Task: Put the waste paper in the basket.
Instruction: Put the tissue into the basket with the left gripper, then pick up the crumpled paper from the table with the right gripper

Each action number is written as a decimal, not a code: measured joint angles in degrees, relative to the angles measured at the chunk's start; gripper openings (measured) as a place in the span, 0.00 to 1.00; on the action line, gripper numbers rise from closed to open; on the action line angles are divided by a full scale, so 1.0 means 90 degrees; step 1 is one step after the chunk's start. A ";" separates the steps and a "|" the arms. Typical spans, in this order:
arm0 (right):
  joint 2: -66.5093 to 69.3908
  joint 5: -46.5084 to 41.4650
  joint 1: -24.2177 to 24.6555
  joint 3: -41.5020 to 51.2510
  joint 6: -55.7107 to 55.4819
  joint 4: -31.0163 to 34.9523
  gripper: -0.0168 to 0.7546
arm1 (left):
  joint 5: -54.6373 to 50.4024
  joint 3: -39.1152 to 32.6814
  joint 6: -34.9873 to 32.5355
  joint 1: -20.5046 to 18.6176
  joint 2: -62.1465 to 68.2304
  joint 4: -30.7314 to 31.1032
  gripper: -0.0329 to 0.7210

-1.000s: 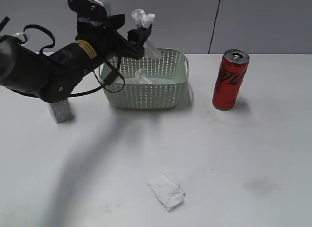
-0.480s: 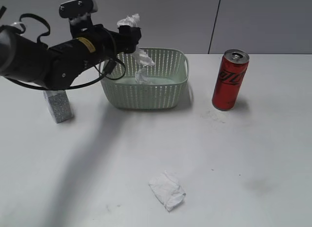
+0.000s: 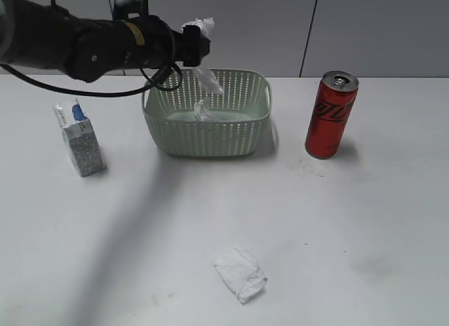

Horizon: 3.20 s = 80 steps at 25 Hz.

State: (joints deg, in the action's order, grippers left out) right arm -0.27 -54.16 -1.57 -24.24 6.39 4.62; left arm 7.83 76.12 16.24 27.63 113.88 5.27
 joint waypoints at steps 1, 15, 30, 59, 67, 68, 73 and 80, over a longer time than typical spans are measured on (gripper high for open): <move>0.0000 0.0000 0.0000 0.0000 0.0000 0.0000 0.76 | -0.0323 0.0102 0.0000 0.0000 -0.0080 0.0000 0.96; 0.0000 0.0000 0.0000 0.0000 -0.0006 -0.0006 0.76 | -0.5585 0.2866 -0.2445 -0.0227 0.0272 -0.2442 0.95; 0.0000 0.0000 0.0000 0.0000 -0.0014 -0.0006 0.76 | -0.8401 0.4913 -0.2566 -0.0557 0.0712 -0.2306 0.92; 0.0020 0.0006 0.0000 0.0000 -0.0014 -0.0006 0.76 | -0.8217 -0.0809 -0.2891 -0.3313 -0.5575 -0.1438 0.86; 0.0412 0.0021 0.0000 0.0000 -0.0014 -0.0006 0.76 | -0.7789 -0.2856 -0.2891 -0.3300 -0.7956 -0.1438 0.84; 0.0502 0.0040 0.0000 0.0000 -0.0014 -0.0006 0.76 | -0.7704 -0.3080 -0.2891 -0.3300 -0.8254 -0.1443 0.84; 0.1187 0.0053 0.0000 0.0000 -0.0001 -0.0006 0.76 | -0.7347 -0.4250 -0.2896 -0.3300 -0.9606 -0.1464 0.83; 0.1925 0.0066 0.0000 -0.0006 0.0024 0.0001 0.76 | -0.6933 -0.5015 -0.2889 -0.3300 -1.1160 -0.1733 0.83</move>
State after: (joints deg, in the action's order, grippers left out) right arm 17.06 -53.56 -1.57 -24.29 6.60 4.63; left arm -54.57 30.99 -9.77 -2.08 13.44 -10.33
